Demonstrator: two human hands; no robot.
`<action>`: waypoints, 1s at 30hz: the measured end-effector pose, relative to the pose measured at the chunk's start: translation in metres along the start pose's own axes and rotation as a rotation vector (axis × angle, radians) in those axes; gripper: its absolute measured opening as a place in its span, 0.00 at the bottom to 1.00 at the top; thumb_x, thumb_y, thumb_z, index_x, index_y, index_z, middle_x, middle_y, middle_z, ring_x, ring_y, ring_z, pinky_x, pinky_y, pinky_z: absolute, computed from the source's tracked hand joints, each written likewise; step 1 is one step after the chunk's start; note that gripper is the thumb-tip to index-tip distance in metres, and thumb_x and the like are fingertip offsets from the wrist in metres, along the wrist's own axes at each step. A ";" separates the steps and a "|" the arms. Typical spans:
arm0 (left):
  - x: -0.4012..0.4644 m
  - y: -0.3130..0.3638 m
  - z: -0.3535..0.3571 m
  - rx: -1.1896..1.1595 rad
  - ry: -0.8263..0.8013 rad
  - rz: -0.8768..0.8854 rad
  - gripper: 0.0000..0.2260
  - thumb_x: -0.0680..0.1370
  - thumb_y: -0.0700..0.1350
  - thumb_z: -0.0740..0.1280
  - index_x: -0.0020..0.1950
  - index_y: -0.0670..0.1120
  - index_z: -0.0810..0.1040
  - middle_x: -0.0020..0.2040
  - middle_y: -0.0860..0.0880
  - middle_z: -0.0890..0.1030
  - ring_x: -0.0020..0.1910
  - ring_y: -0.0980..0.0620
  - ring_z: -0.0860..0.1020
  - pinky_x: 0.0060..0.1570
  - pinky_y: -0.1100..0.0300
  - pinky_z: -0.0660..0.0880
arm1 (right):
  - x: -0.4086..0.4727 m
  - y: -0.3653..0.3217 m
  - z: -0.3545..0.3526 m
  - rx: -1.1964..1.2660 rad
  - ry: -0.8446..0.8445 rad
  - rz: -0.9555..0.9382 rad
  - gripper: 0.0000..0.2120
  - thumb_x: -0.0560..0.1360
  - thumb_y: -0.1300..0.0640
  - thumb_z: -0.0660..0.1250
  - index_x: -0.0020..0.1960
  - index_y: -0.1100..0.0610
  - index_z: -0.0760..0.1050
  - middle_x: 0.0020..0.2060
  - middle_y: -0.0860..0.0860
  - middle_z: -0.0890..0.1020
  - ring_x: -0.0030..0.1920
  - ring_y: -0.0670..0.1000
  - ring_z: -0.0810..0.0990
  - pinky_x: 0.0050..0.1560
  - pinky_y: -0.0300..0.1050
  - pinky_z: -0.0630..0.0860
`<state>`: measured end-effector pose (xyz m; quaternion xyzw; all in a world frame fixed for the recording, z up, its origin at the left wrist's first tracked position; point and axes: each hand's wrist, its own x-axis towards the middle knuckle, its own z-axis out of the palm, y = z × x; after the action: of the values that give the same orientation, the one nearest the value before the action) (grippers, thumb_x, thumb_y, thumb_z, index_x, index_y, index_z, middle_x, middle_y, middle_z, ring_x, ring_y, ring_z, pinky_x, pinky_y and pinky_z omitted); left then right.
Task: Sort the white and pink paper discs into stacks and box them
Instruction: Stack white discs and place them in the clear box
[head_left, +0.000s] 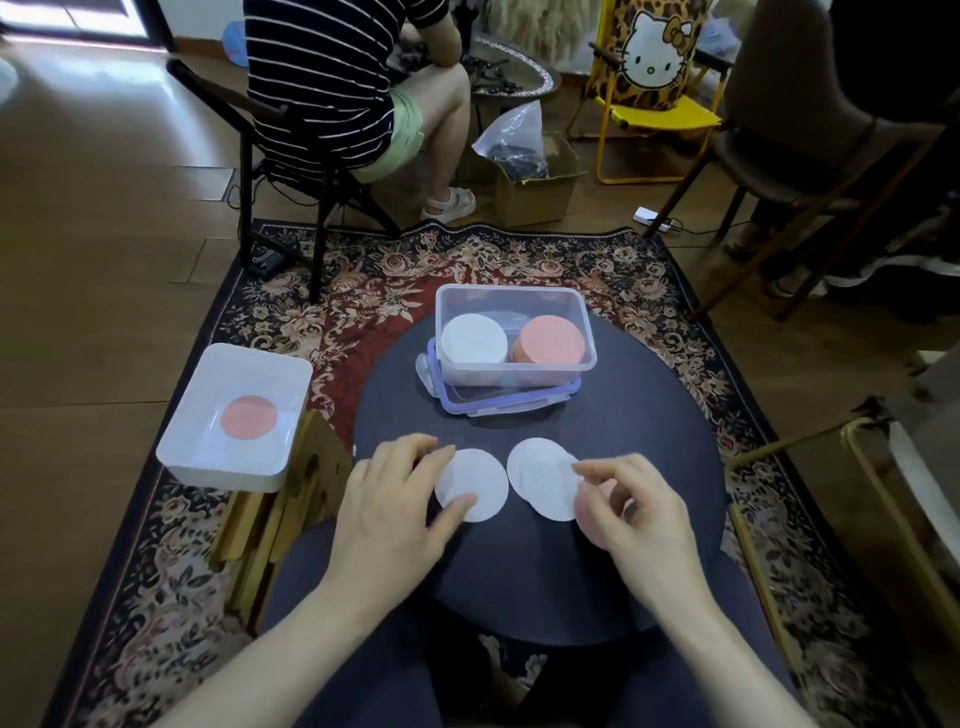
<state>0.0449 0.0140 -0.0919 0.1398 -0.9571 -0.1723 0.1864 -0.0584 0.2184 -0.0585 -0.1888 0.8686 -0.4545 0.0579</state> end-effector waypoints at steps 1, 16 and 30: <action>-0.005 0.001 0.003 0.057 -0.044 -0.016 0.24 0.73 0.62 0.61 0.59 0.47 0.79 0.57 0.49 0.78 0.56 0.47 0.76 0.51 0.53 0.68 | -0.007 0.003 0.002 -0.009 -0.009 -0.001 0.11 0.74 0.63 0.69 0.46 0.46 0.81 0.42 0.43 0.77 0.39 0.44 0.76 0.39 0.33 0.69; 0.012 0.025 0.009 0.421 -0.015 0.272 0.23 0.73 0.58 0.57 0.34 0.41 0.78 0.31 0.46 0.72 0.33 0.46 0.71 0.33 0.53 0.65 | -0.021 0.009 0.020 -0.428 -0.059 -0.065 0.19 0.72 0.45 0.70 0.61 0.47 0.72 0.54 0.39 0.68 0.56 0.46 0.72 0.39 0.41 0.69; 0.006 0.032 -0.020 -1.206 0.056 -0.829 0.15 0.82 0.45 0.60 0.40 0.37 0.77 0.40 0.44 0.80 0.36 0.49 0.82 0.33 0.53 0.82 | -0.009 0.003 0.020 -0.376 -0.080 0.026 0.21 0.72 0.42 0.68 0.60 0.50 0.71 0.52 0.43 0.66 0.50 0.49 0.71 0.42 0.45 0.70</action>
<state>0.0412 0.0350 -0.0607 0.3679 -0.5592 -0.7220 0.1749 -0.0450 0.2077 -0.0731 -0.2028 0.9376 -0.2756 0.0618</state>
